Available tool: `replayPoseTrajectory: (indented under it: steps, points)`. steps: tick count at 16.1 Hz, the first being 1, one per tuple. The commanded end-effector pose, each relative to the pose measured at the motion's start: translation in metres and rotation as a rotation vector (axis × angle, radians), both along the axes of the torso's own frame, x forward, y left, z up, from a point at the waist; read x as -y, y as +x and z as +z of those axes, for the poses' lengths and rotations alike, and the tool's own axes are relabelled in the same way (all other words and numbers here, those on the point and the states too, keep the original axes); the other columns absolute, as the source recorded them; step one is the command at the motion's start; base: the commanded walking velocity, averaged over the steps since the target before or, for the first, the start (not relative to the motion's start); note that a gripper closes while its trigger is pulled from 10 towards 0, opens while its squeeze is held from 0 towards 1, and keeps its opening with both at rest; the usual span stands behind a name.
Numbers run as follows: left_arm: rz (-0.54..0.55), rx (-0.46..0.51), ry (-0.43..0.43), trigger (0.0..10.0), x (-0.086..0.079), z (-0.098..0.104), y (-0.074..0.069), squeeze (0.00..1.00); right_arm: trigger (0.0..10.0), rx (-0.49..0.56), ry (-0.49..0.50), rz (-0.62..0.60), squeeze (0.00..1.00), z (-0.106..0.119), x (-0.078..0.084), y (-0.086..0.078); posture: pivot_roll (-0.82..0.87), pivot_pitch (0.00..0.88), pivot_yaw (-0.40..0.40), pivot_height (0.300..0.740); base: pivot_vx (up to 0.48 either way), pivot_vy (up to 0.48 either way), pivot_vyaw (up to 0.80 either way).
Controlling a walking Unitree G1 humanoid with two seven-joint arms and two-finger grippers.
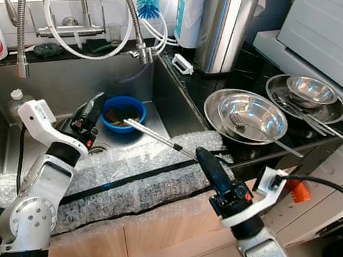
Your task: Kitchen organization
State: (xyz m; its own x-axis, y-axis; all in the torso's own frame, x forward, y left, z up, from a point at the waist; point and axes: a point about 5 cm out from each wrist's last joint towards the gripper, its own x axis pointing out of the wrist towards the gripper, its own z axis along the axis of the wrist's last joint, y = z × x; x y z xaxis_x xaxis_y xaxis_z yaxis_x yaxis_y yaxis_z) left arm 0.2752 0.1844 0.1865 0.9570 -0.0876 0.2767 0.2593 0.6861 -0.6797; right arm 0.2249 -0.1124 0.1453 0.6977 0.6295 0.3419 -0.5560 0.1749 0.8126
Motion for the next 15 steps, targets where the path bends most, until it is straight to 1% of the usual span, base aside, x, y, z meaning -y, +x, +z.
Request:
replayPoseTrajectory:
  steps: [1, 3, 5, 6, 8, 10, 13, 14, 15]
  points:
    - [-0.009, 0.003, -0.017, 10.0, 0.0, 0.001, -0.003, 0.0, 10.0, 0.042, 0.031, 0.022, 0.0, 0.009, 0.0, -0.003, -0.04, 0.034, 0.014, 0.74, 0.0, 0.0, 0.0]
    - [-0.019, 0.006, -0.057, 10.0, 0.001, 0.001, -0.005, 0.0, 10.0, 0.032, 0.043, 0.022, 0.0, 0.008, 0.002, -0.004, -0.04, 0.034, 0.012, 0.74, 0.0, 0.0, 0.0]
    - [-0.021, 0.001, -0.079, 10.0, 0.001, -0.001, -0.007, 0.0, 10.0, 0.031, 0.039, 0.02, 0.0, 0.006, 0.003, -0.004, -0.04, 0.029, 0.011, 0.74, 0.0, 0.0, 0.0]
    - [-0.034, -0.011, -0.089, 10.0, 0.002, -0.003, -0.008, 0.0, 10.0, 0.037, 0.053, 0.018, 0.0, 0.007, 0.004, -0.004, -0.04, 0.029, 0.01, 0.74, 0.0, 0.0, 0.0]
    - [-0.037, -0.016, -0.1, 10.0, 0.002, -0.004, -0.008, 0.0, 10.0, 0.038, 0.058, 0.026, 0.0, 0.007, 0.004, -0.004, -0.05, 0.019, 0.01, 0.74, 0.0, 0.0, 0.0]
    - [-0.055, -0.007, -0.131, 10.0, 0.004, -0.003, -0.008, 0.0, 10.0, 0.035, 0.055, 0.027, 0.0, 0.007, 0.004, -0.004, -0.04, 0.018, 0.01, 0.74, 0.0, 0.0, 0.0]
    - [-0.138, 0.026, -0.216, 10.0, 0.011, 0.003, -0.01, 0.0, 10.0, 0.034, 0.053, 0.035, 0.0, 0.004, 0.003, -0.003, -0.04, 0.002, 0.011, 0.74, 0.0, 0.0, 0.0]
    - [-0.159, 0.034, -0.232, 10.0, 0.013, 0.004, -0.011, 0.0, 10.0, 0.034, 0.051, 0.036, 0.0, 0.004, 0.003, -0.003, -0.04, 0.0, 0.01, 0.74, 0.0, 0.0, 0.0]
    - [-0.178, 0.038, -0.23, 10.0, 0.015, 0.005, -0.012, 0.0, 10.0, 0.034, 0.051, 0.037, 0.0, 0.004, 0.002, -0.003, -0.04, 0.0, 0.011, 0.74, 0.0, 0.0, 0.0]
